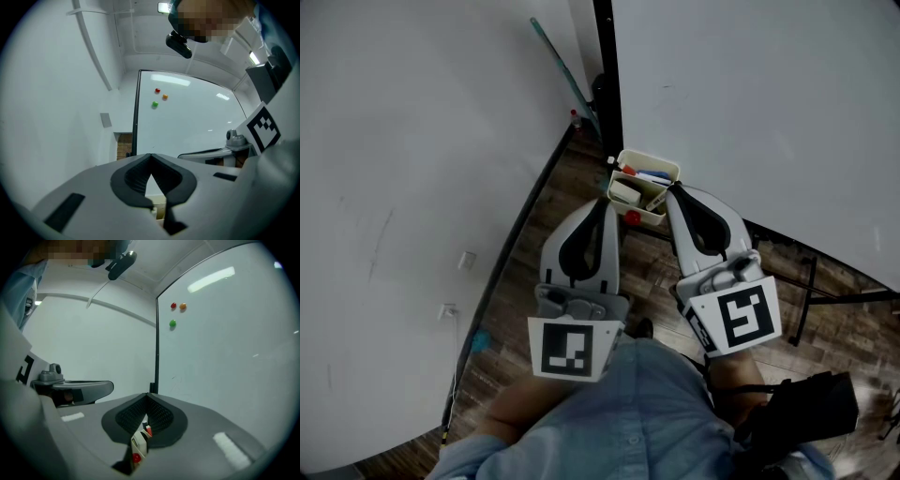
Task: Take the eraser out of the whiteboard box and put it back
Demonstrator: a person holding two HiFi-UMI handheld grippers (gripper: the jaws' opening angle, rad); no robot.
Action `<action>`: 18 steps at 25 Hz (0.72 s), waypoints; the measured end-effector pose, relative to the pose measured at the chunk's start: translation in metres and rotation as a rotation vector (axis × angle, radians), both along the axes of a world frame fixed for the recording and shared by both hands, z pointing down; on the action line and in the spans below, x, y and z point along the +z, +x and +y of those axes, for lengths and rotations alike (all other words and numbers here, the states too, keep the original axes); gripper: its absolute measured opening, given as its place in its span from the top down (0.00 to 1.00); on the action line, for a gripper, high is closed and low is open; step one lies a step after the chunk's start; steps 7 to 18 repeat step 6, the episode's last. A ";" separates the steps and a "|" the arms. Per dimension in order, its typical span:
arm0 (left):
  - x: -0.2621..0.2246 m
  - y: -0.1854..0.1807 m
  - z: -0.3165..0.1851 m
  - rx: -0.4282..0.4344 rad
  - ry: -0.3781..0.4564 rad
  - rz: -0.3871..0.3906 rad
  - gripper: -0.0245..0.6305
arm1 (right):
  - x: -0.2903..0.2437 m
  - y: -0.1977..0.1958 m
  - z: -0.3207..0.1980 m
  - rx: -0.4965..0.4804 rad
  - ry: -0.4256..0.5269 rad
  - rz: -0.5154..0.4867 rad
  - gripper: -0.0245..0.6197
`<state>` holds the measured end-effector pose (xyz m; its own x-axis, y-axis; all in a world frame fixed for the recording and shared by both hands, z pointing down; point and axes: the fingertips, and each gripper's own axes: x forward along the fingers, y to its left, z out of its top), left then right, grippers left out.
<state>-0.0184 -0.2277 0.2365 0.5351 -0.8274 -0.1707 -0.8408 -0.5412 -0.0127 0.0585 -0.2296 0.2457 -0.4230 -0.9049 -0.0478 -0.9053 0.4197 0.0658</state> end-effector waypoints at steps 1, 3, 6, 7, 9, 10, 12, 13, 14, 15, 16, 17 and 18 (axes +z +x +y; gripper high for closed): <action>0.000 0.000 0.000 0.000 -0.001 0.000 0.96 | 0.000 0.000 0.000 0.000 0.000 0.000 0.96; 0.001 -0.001 -0.001 0.000 -0.002 0.000 0.96 | 0.000 -0.001 -0.001 -0.001 -0.001 -0.001 0.96; 0.001 -0.002 -0.001 -0.002 -0.004 0.000 0.96 | 0.000 -0.002 -0.001 -0.003 -0.002 -0.002 0.96; 0.001 -0.002 -0.001 -0.002 -0.004 0.000 0.96 | 0.000 -0.002 -0.001 -0.003 -0.002 -0.002 0.96; 0.001 -0.002 -0.001 -0.002 -0.004 0.000 0.96 | 0.000 -0.002 -0.001 -0.003 -0.002 -0.002 0.96; 0.001 -0.002 -0.001 -0.002 -0.004 0.000 0.96 | 0.000 -0.002 -0.001 -0.003 -0.002 -0.002 0.96; 0.001 -0.002 -0.001 -0.002 -0.004 0.000 0.96 | 0.000 -0.002 -0.001 -0.003 -0.002 -0.002 0.96; 0.001 -0.002 -0.001 -0.002 -0.004 0.000 0.96 | 0.000 -0.002 -0.001 -0.003 -0.002 -0.002 0.96; 0.001 -0.002 -0.001 -0.002 -0.004 0.000 0.96 | 0.000 -0.002 -0.001 -0.003 -0.002 -0.002 0.96; 0.001 -0.002 -0.001 -0.002 -0.004 0.000 0.96 | 0.000 -0.002 -0.001 -0.003 -0.002 -0.002 0.96; 0.001 -0.002 -0.001 -0.002 -0.004 0.000 0.96 | 0.000 -0.002 -0.001 -0.003 -0.002 -0.002 0.96; 0.001 -0.002 -0.001 -0.002 -0.004 0.000 0.96 | 0.000 -0.002 -0.001 -0.003 -0.002 -0.002 0.96; 0.001 -0.002 -0.001 -0.002 -0.004 0.000 0.96 | 0.000 -0.002 -0.001 -0.003 -0.002 -0.002 0.96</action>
